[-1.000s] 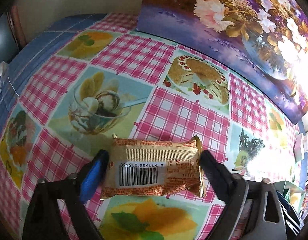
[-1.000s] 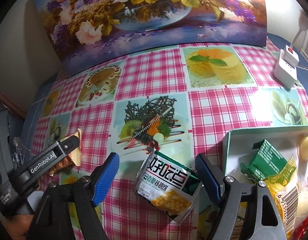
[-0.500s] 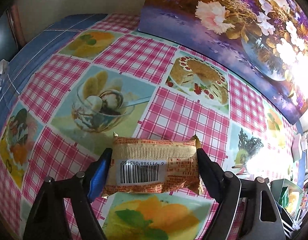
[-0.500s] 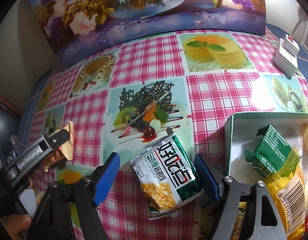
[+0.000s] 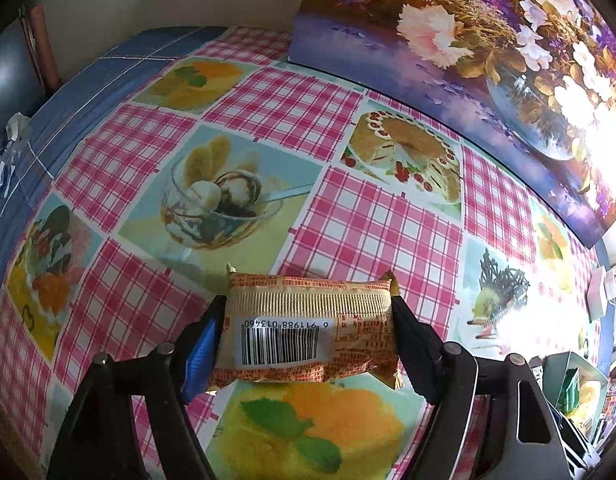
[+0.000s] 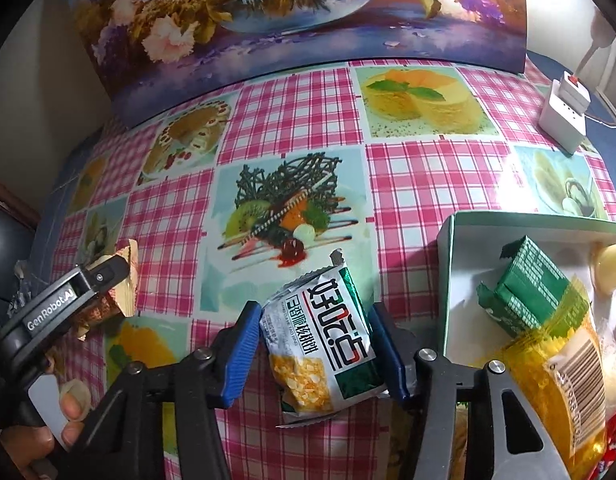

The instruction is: Organize snacks

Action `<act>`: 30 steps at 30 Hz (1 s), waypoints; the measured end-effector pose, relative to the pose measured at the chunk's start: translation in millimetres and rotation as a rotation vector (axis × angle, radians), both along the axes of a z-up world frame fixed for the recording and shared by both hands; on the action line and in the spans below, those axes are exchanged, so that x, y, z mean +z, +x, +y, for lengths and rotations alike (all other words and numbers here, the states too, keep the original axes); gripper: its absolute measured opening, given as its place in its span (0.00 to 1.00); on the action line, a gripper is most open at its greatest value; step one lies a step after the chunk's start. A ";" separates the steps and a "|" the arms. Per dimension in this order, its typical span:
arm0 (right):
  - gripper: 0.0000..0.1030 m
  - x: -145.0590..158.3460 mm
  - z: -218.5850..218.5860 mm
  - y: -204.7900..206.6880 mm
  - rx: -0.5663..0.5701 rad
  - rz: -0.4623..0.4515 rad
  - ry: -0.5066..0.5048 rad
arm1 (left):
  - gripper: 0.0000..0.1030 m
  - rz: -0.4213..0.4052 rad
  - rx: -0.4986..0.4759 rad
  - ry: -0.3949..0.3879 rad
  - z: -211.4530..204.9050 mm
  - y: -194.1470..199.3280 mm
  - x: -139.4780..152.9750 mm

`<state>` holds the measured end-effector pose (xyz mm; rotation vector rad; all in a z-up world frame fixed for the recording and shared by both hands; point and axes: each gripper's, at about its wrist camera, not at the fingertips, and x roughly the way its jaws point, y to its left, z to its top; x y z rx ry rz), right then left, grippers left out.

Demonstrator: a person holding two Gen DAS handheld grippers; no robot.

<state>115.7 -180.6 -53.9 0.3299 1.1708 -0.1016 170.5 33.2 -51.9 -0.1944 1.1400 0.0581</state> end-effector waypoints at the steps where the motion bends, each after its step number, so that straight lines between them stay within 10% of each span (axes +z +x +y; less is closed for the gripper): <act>1: 0.56 0.5 0.8 -0.8 0.001 0.001 -0.003 | 0.77 0.000 -0.002 0.004 -1.1 -1.5 0.9; 30: 0.56 98.4 -60.6 -126.7 -0.183 -0.298 0.085 | 0.77 -0.161 -0.184 -0.045 -76.6 -116.4 87.9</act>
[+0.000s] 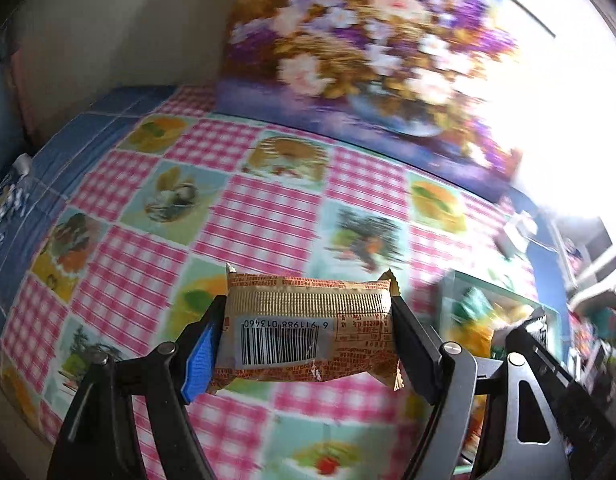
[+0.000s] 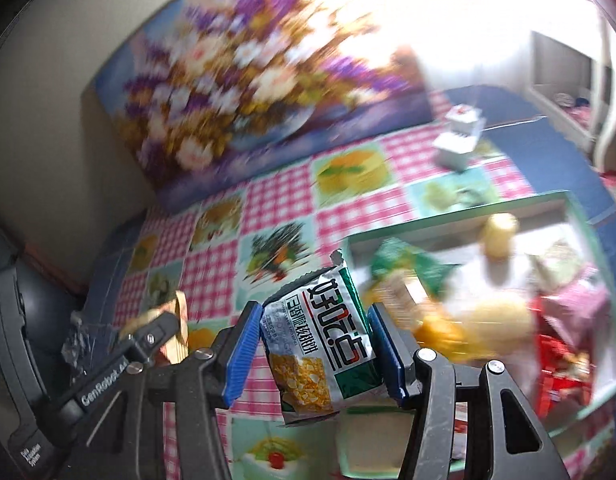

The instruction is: Organize snacks

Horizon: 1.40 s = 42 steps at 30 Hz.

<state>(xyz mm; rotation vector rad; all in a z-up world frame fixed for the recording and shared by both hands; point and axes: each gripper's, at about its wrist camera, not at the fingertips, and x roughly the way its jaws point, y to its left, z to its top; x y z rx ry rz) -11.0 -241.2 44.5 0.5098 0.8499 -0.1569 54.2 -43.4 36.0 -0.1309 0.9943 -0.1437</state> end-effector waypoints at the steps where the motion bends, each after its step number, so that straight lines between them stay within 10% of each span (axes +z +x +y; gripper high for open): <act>1: 0.56 1.4 -10.1 -9.4 -0.032 -0.010 -0.001 | 0.77 -0.005 -0.038 -0.005 -11.1 -6.7 2.1; 10: 0.56 -31.0 -99.4 -56.6 -0.282 0.079 0.032 | 0.77 0.039 -0.357 0.018 -115.1 -53.1 -8.8; 18: 0.57 -53.1 -108.4 -55.7 -0.279 0.133 0.044 | 0.79 0.119 -0.497 0.083 -155.7 -71.3 -36.5; 30: 0.99 -46.6 -95.0 -67.6 -0.249 0.074 -0.002 | 0.93 0.048 -0.429 0.077 -125.7 -73.8 -23.8; 42: 1.00 -32.4 -69.0 -81.7 -0.166 0.088 -0.065 | 0.93 -0.053 -0.175 0.224 -58.2 -72.1 -2.3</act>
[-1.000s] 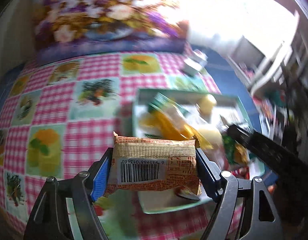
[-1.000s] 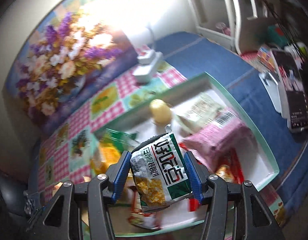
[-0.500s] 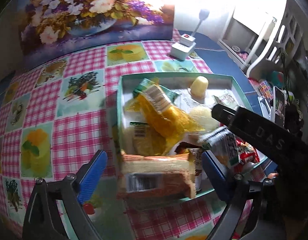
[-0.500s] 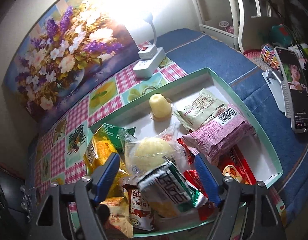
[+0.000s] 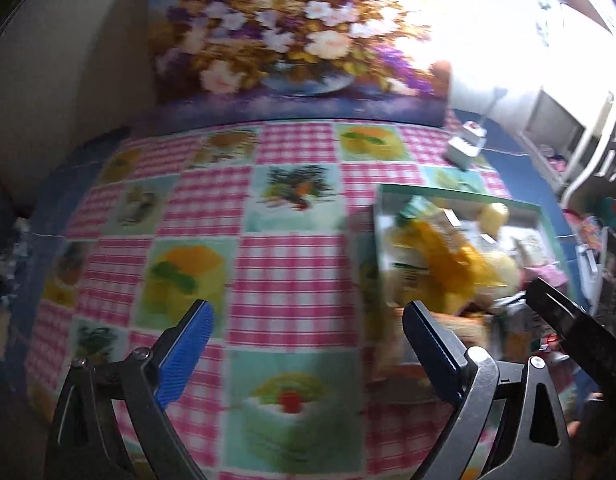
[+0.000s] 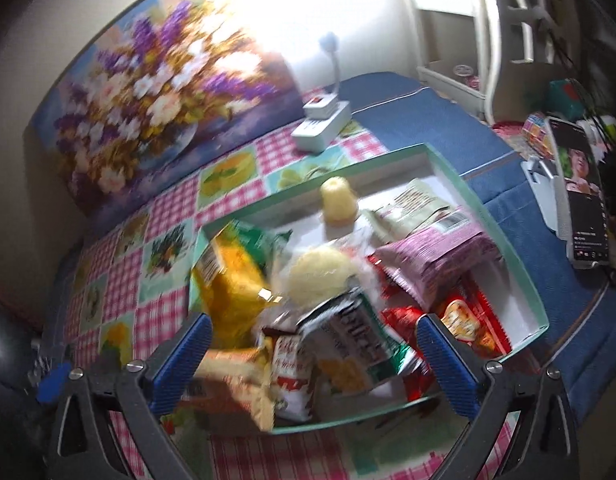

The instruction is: Organize snacks

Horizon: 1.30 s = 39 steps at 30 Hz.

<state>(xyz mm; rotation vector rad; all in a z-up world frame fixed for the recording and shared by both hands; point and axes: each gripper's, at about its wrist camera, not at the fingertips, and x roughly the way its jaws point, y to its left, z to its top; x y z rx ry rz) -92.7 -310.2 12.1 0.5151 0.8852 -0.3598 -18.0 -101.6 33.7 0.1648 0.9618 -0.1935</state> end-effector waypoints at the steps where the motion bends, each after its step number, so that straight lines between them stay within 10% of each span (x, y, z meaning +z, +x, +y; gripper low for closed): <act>1: 1.00 1.3 3.0 1.0 0.016 0.007 -0.004 | 0.93 -0.002 0.014 0.019 4.7 1.0 0.0; 39: 1.00 -3.0 36.1 17.8 0.135 0.065 -0.049 | 0.93 0.056 0.087 0.126 25.2 8.4 -10.9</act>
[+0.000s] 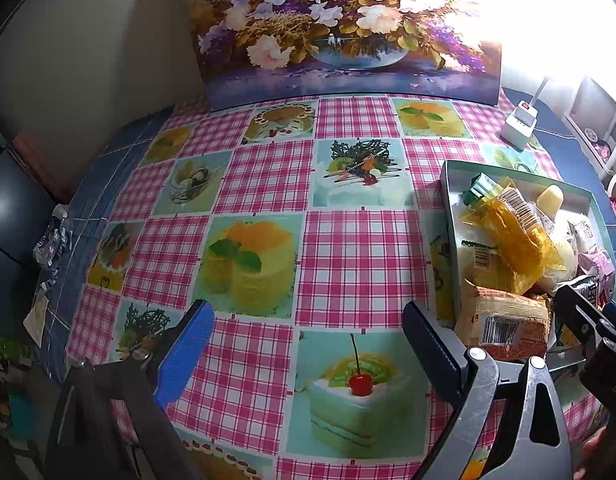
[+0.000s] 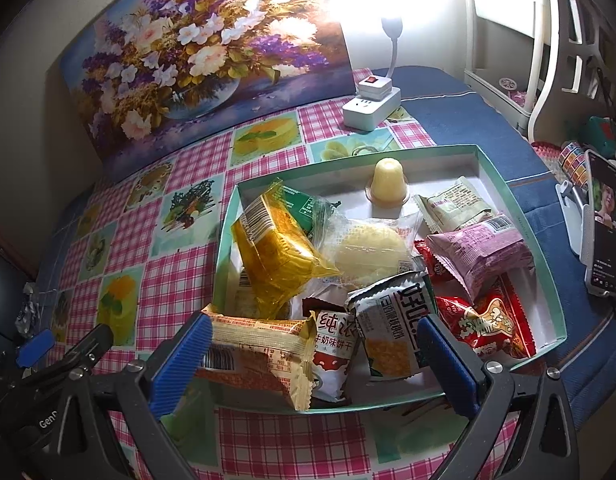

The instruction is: Organize snacks

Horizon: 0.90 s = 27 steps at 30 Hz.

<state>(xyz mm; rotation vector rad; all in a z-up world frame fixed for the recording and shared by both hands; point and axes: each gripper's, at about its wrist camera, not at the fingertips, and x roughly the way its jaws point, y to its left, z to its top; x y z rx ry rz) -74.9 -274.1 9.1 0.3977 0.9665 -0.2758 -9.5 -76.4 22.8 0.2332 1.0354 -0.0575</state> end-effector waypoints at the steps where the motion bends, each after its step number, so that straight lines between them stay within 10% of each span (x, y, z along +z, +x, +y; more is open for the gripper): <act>1: 1.00 -0.4 0.1 0.2 0.000 0.001 0.001 | 0.93 0.002 0.001 0.001 -0.2 0.1 -0.3; 27: 1.00 -4.2 1.3 2.5 0.010 0.010 0.004 | 0.93 0.004 0.007 0.007 0.2 0.4 -2.7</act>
